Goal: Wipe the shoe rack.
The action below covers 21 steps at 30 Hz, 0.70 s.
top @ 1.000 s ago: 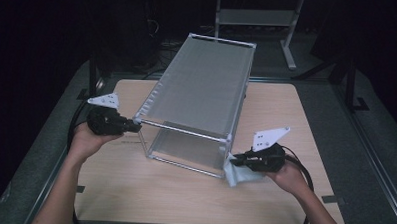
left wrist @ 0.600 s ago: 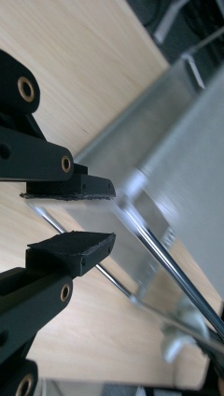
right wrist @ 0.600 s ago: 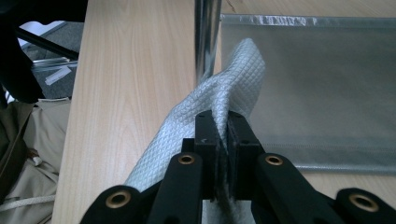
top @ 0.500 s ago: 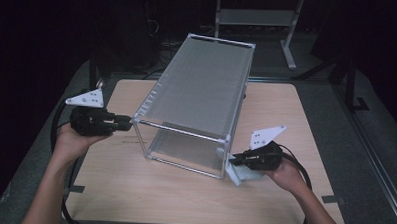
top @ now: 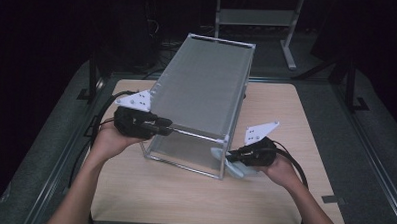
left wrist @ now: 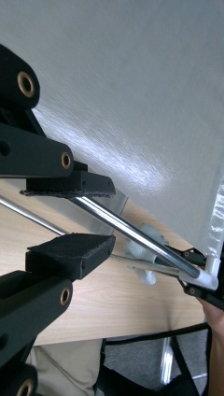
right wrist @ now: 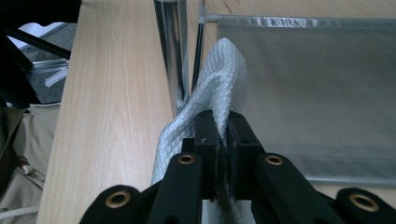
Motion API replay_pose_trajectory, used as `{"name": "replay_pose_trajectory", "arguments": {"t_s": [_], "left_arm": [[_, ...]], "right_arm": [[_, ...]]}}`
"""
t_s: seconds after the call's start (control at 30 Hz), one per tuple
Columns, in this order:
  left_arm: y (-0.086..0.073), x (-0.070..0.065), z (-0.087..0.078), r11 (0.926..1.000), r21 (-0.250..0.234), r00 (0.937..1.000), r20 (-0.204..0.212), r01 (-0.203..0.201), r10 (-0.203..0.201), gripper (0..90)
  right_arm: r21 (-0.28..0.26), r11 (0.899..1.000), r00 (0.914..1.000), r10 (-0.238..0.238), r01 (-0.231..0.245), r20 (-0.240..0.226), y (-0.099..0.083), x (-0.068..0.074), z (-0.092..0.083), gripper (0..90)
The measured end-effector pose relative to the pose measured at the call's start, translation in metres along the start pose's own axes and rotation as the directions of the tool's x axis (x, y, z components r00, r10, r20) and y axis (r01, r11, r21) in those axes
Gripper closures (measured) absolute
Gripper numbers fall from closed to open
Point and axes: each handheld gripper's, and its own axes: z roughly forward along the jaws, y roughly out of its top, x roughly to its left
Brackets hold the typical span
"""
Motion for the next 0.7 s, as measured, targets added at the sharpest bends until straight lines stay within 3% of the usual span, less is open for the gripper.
{"name": "replay_pose_trajectory", "arguments": {"t_s": [0.2,0.47,0.7], "left_arm": [[-0.001,0.001,0.007,0.9989,0.046,0.9999,-0.015,-0.008,0.008,68.8],[-0.005,0.003,0.000,0.9997,0.021,0.9999,0.013,-0.008,0.008,73.0],[-0.009,0.007,-0.004,0.9999,0.011,1.0000,0.009,0.002,-0.002,72.1]], "right_arm": [[-0.005,1.000,0.9996,-0.017,0.017,-0.021,0.004,0.003,0.005,84.0],[-0.008,0.999,0.9976,-0.040,0.040,-0.057,0.011,0.013,0.014,84.4],[-0.019,0.998,0.9957,-0.057,0.056,-0.073,0.015,0.021,0.021,84.6]]}}
